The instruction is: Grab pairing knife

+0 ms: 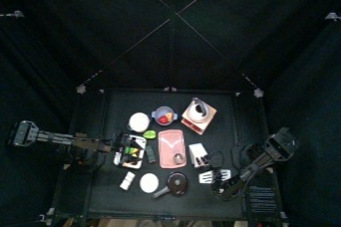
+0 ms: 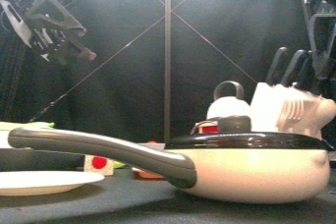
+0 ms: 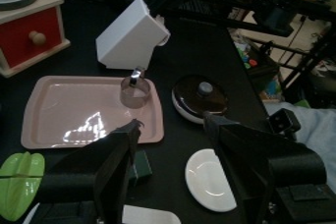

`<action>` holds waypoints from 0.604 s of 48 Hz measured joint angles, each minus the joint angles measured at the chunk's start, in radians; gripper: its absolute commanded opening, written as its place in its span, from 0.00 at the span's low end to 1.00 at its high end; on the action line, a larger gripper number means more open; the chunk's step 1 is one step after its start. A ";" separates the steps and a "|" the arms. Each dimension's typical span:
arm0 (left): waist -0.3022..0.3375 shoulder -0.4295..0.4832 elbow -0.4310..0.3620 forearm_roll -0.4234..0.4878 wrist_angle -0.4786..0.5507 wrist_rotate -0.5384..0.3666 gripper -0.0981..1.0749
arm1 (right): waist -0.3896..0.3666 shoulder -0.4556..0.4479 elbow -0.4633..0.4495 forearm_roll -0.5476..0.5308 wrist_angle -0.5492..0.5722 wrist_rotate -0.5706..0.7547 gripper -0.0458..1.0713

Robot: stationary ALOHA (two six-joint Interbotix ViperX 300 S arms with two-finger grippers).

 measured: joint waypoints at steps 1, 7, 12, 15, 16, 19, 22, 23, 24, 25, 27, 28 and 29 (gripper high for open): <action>0.000 0.000 0.000 0.002 0.000 0.000 0.86 | 0.000 0.002 0.000 -0.002 0.000 0.000 0.46; 0.000 0.000 0.000 0.000 0.000 0.000 0.86 | -0.003 0.002 0.005 -0.002 0.000 0.000 0.46; 0.000 0.000 0.000 0.002 0.000 0.000 0.86 | -0.003 0.002 0.005 -0.003 0.000 0.000 0.46; 0.000 0.000 0.000 0.002 0.000 0.000 0.86 | -0.003 0.002 0.005 -0.002 0.000 0.000 0.46; -0.002 0.000 0.000 0.000 0.000 0.000 0.86 | -0.003 0.002 0.005 -0.003 0.000 0.000 0.46; -0.002 0.000 0.000 0.000 0.000 0.000 0.86 | -0.003 0.002 0.005 -0.003 0.000 0.000 0.46; -0.002 0.000 0.000 0.000 0.000 0.000 0.86 | -0.003 0.002 0.006 -0.003 0.000 0.000 0.46; -0.002 0.000 -0.002 0.000 0.000 0.000 0.86 | -0.005 0.002 0.005 -0.002 0.000 0.000 0.46; -0.002 0.000 0.000 0.000 0.000 0.000 0.86 | -0.005 0.000 0.006 -0.003 0.000 -0.002 0.46; 0.000 0.000 -0.002 0.000 0.000 0.000 0.86 | -0.003 0.002 0.006 -0.002 0.000 0.000 0.46; -0.002 0.000 0.000 0.000 0.000 0.000 0.86 | -0.003 0.002 0.006 -0.003 -0.002 0.000 0.46; -0.002 0.000 0.000 0.000 0.000 -0.002 0.86 | -0.003 0.002 0.006 -0.003 -0.002 0.000 0.46; -0.002 0.000 -0.002 0.000 0.000 0.000 0.86 | -0.003 0.002 0.006 -0.003 -0.002 -0.002 0.46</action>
